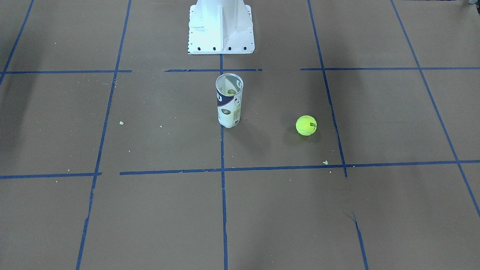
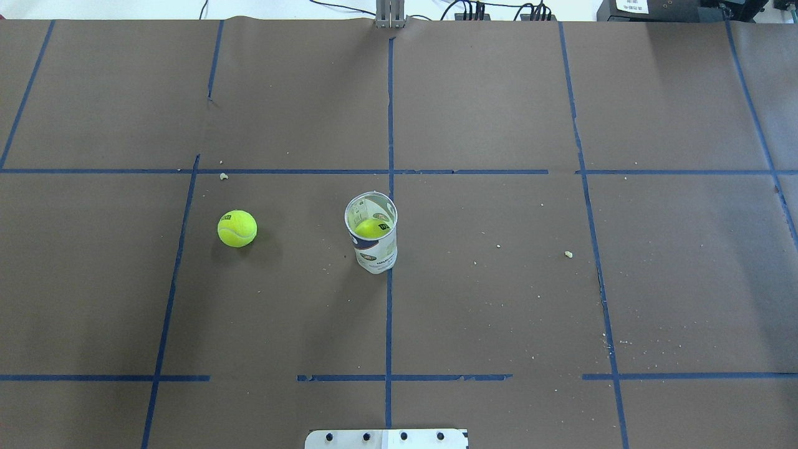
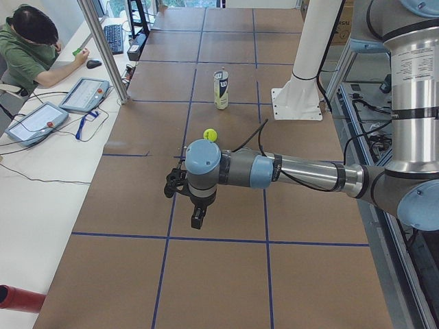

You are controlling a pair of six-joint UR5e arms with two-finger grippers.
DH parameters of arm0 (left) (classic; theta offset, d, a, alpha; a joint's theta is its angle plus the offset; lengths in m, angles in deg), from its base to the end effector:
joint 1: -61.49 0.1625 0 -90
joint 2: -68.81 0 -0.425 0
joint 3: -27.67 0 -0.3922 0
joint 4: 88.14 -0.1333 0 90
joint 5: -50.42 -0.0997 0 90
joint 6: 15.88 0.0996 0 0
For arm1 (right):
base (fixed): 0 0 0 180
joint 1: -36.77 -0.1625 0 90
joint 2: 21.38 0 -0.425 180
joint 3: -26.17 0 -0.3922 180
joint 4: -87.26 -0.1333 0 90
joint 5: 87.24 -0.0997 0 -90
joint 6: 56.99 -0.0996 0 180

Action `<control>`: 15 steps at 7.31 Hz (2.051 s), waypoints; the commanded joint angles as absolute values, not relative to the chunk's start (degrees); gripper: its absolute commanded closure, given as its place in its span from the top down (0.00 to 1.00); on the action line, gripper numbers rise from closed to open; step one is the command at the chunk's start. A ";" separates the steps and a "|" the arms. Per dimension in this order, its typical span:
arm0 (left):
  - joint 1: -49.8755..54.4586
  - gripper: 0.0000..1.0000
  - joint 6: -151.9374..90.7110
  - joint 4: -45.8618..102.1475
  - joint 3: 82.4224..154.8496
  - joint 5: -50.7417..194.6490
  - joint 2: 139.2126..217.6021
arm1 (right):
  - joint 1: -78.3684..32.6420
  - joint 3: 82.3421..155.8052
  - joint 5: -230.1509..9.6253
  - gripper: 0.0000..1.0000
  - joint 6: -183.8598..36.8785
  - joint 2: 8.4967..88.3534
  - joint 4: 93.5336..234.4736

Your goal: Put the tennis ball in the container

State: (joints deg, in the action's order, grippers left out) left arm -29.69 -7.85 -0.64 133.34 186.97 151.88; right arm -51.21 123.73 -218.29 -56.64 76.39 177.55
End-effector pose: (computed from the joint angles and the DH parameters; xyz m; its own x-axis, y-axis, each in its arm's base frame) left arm -0.0701 -0.4416 0.5821 0.6853 0.2029 -0.6994 -0.0760 0.9751 0.2084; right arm 0.0526 -0.4359 0.6610 0.7536 -0.0270 0.6567 0.0399 0.9992 -0.0047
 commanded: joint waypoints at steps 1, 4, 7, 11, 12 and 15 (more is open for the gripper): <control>-29.74 1.00 -8.93 -0.42 132.79 187.26 155.28 | -51.21 123.73 -218.29 1.00 -56.64 76.44 177.52; -30.09 1.00 -19.27 0.89 132.60 184.28 160.48 | -51.21 123.73 -218.29 1.00 -56.64 76.35 177.52; -27.74 1.00 -26.02 5.19 132.96 184.45 162.32 | -51.21 123.73 -218.29 1.00 -56.64 76.44 177.52; -12.03 1.00 -54.13 12.38 134.10 183.75 168.21 | -51.21 123.73 -218.29 1.00 -56.64 76.44 177.52; -7.81 1.00 -60.03 12.41 134.02 183.23 171.35 | -51.21 123.73 -218.29 1.00 -56.64 76.44 177.52; 5.20 1.00 -74.47 12.50 134.01 172.99 176.38 | -51.21 123.73 -218.29 1.00 -56.64 76.44 177.52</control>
State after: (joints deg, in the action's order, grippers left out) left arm -0.07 -69.49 12.43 134.02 177.72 174.64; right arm -51.21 123.73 -218.29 -56.64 76.41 177.52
